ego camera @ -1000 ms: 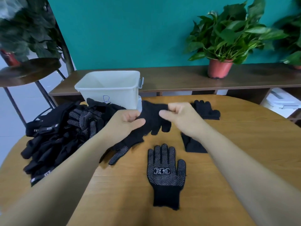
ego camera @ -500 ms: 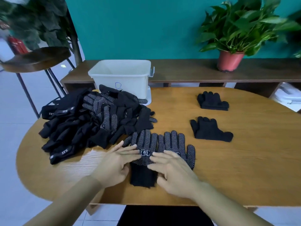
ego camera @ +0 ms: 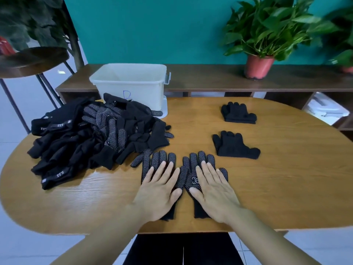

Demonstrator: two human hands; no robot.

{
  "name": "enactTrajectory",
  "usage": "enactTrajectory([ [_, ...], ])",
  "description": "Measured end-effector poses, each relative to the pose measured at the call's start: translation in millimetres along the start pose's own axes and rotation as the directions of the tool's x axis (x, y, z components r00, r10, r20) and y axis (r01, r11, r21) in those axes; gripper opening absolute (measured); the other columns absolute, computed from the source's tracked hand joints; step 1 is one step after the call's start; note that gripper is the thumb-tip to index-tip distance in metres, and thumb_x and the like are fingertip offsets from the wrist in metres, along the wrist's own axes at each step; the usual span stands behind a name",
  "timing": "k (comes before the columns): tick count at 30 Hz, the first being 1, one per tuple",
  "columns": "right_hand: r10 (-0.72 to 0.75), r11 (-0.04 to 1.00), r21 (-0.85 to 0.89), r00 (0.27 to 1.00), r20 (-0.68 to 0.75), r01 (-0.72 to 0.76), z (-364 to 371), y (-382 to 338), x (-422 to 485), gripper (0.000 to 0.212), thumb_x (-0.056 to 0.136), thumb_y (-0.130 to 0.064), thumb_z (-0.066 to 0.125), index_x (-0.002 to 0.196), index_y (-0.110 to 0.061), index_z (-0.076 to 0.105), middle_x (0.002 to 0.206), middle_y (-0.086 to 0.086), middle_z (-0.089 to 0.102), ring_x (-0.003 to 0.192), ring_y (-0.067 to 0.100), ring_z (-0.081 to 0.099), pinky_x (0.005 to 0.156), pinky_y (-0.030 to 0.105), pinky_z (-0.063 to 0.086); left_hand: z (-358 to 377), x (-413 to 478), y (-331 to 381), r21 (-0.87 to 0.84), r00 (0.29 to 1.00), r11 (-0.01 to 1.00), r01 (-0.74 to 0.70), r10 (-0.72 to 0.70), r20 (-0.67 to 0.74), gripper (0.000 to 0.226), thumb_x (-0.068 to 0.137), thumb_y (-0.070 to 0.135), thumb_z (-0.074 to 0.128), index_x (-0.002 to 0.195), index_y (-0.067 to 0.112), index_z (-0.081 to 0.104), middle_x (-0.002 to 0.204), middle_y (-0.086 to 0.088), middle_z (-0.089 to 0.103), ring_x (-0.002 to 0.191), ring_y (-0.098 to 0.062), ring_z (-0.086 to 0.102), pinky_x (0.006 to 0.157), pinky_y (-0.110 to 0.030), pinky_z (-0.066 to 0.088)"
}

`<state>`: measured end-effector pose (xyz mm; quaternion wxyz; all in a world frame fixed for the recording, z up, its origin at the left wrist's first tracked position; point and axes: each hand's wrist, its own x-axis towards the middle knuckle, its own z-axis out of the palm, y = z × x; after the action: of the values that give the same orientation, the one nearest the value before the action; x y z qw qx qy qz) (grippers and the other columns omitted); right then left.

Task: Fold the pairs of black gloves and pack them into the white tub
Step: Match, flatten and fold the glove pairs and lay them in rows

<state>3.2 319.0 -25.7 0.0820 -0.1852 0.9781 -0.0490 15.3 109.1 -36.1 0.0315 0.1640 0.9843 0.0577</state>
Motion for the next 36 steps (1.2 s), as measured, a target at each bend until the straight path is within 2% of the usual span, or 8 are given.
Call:
enactTrajectory([
  [7,0.032,0.999,0.02,0.999,0.013,-0.033,-5,7,-10,0.096,0.07,-0.07,-0.03,0.152,-0.021,-0.02,0.16,0.001,-0.026,0.145,0.013,-0.028,0.119,0.033,-0.016,-1,0,8,0.015,0.998,0.999,0.042,-0.043,0.042,0.077,0.075,0.071,-0.026,0.144,0.036,-0.028,0.162,0.003,-0.024,0.146,-0.018,-0.031,0.121,-0.042,-0.017],
  [11,0.039,0.996,0.087,0.998,-0.044,-0.035,-34,-6,-1,0.077,0.09,-0.06,-0.004,0.156,-0.019,-0.009,0.163,0.003,-0.017,0.148,0.014,-0.022,0.12,0.034,-0.014,-19,12,6,-0.081,0.999,0.996,0.042,-0.044,-0.025,0.081,0.076,0.07,-0.022,0.148,0.032,-0.023,0.163,0.003,-0.021,0.146,-0.015,-0.031,0.117,-0.032,-0.022],
  [15,0.005,0.993,0.119,0.994,-0.105,0.008,-66,-19,29,0.066,0.103,-0.053,0.015,0.157,-0.018,0.0,0.165,0.006,-0.005,0.151,0.017,-0.012,0.122,0.035,-0.007,-43,36,-2,-0.047,0.996,0.999,0.017,-0.021,-0.091,0.093,0.076,0.068,-0.021,0.157,0.024,-0.009,0.165,0.0,-0.014,0.149,-0.013,-0.023,0.115,-0.027,-0.02],
  [19,-0.017,0.992,0.123,0.987,-0.159,0.037,-83,-31,57,0.061,0.105,-0.047,0.021,0.157,-0.019,0.008,0.165,0.006,0.008,0.152,0.018,-0.003,0.122,0.036,-0.001,-60,51,-14,-0.037,0.993,0.999,0.011,-0.015,-0.114,0.071,0.1,0.06,0.004,0.159,0.021,-0.001,0.166,-0.001,-0.007,0.151,-0.013,-0.017,0.12,-0.031,-0.015],
  [23,-0.062,0.99,0.113,0.978,-0.198,0.085,-90,-38,79,0.053,0.106,-0.039,0.031,0.155,-0.024,0.021,0.161,0.001,0.025,0.151,0.015,0.007,0.119,0.038,0.01,-63,48,-51,-0.075,0.957,0.997,-0.037,0.014,-0.29,0.051,0.107,0.036,0.031,0.154,0.017,0.033,0.163,-0.002,0.026,0.153,-0.014,0.012,0.12,-0.027,-0.008],
  [27,-0.147,0.988,0.018,0.967,-0.208,0.154,-93,-42,108,0.045,0.103,-0.034,0.045,0.146,-0.027,0.043,0.147,-0.005,0.049,0.145,0.014,0.023,0.114,0.034,0.019,-63,56,-94,-0.113,0.907,0.994,0.009,-0.056,-0.417,0.029,0.099,0.022,0.055,0.126,0.018,0.067,0.131,0.003,0.065,0.13,-0.016,0.054,0.117,-0.029,0.016],
  [31,-0.23,0.973,-0.03,0.963,-0.139,0.228,-86,-52,147,0.044,0.096,-0.034,0.056,0.139,-0.027,0.052,0.14,-0.004,0.055,0.141,0.017,0.027,0.111,0.036,0.025,-63,82,-108,-0.157,0.905,0.988,-0.008,-0.06,-0.42,0.031,0.091,0.029,0.051,0.107,0.019,0.075,0.109,0.007,0.074,0.109,-0.014,0.065,0.11,-0.032,0.031],
  [36,-0.233,0.968,-0.115,0.97,-0.068,0.224,-71,-57,183,0.035,0.093,-0.034,0.053,0.125,-0.023,0.063,0.124,-0.001,0.061,0.127,0.021,0.04,0.1,0.034,0.033,-55,105,-110,-0.188,0.933,0.982,-0.033,-0.037,-0.358,0.038,0.09,0.043,0.05,0.114,0.024,0.072,0.109,0.011,0.073,0.111,-0.009,0.062,0.109,-0.022,0.017],
])
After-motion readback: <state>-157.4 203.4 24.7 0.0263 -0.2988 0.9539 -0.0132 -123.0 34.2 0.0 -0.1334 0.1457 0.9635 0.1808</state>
